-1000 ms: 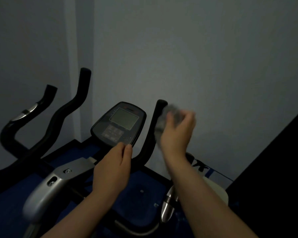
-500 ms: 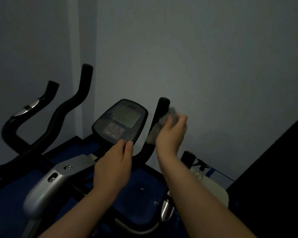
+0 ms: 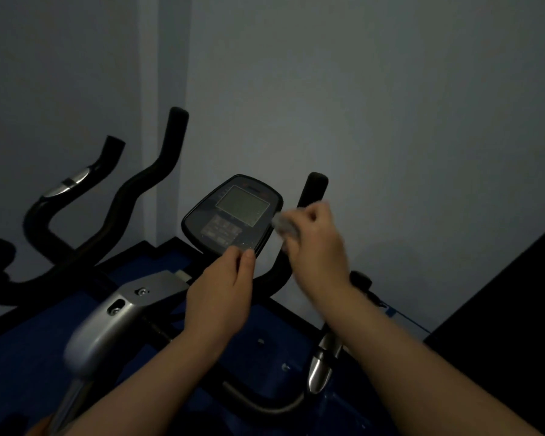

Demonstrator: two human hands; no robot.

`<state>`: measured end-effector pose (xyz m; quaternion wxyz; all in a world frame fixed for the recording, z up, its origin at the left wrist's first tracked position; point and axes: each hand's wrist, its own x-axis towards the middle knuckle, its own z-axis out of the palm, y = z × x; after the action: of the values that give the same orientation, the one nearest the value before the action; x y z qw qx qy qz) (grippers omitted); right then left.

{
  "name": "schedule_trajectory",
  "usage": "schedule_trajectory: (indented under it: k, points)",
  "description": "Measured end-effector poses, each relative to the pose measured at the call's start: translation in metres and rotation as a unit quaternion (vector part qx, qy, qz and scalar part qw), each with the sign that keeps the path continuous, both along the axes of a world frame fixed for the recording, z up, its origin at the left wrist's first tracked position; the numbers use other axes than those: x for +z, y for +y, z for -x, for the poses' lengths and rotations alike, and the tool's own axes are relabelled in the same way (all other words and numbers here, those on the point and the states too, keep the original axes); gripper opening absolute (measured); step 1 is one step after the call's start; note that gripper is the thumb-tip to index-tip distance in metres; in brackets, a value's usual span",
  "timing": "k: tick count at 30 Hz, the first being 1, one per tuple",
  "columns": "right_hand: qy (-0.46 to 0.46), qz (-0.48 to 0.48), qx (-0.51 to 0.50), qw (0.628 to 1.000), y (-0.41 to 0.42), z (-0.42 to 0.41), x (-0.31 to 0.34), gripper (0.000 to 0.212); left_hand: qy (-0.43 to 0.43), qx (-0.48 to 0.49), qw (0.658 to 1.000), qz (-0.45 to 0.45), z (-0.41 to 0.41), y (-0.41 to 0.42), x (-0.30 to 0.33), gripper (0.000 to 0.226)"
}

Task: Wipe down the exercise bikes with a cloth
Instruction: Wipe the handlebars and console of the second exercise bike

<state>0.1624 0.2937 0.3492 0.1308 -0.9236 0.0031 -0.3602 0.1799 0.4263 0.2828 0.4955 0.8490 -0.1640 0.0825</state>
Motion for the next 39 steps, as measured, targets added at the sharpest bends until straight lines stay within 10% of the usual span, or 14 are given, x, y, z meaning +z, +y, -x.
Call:
schedule_trajectory:
  k: [6,16,22,30,36,39]
  points:
    - [0.016,0.101,-0.073,0.992,0.003,-0.005,-0.007,0.008,0.012,-0.001,1.0,0.006,0.001,0.0,0.0,0.047]
    - [-0.003,-0.084,-0.054,0.995,0.018,0.017,-0.029,0.023,-0.001,-0.001,0.999,-0.036,0.002,0.002,-0.001,0.046]
    - [-0.187,-0.323,-0.134,0.918,-0.009,-0.016,0.037,0.019,-0.02,0.002,0.998,-0.066,0.0,-0.003,0.0,0.044]
    - [-0.069,-0.415,-0.158,0.893,0.026,0.008,-0.047,0.025,-0.032,0.005,0.996,-0.087,-0.003,-0.011,-0.001,0.051]
    - [-0.116,-0.224,-0.072,0.965,0.004,0.014,-0.005,0.019,0.017,0.031,0.999,0.035,-0.004,-0.002,0.0,0.047]
    - [0.024,-0.014,-0.05,0.998,0.003,0.012,-0.015,0.024,0.03,0.045,0.992,0.117,-0.007,0.0,0.001,0.042]
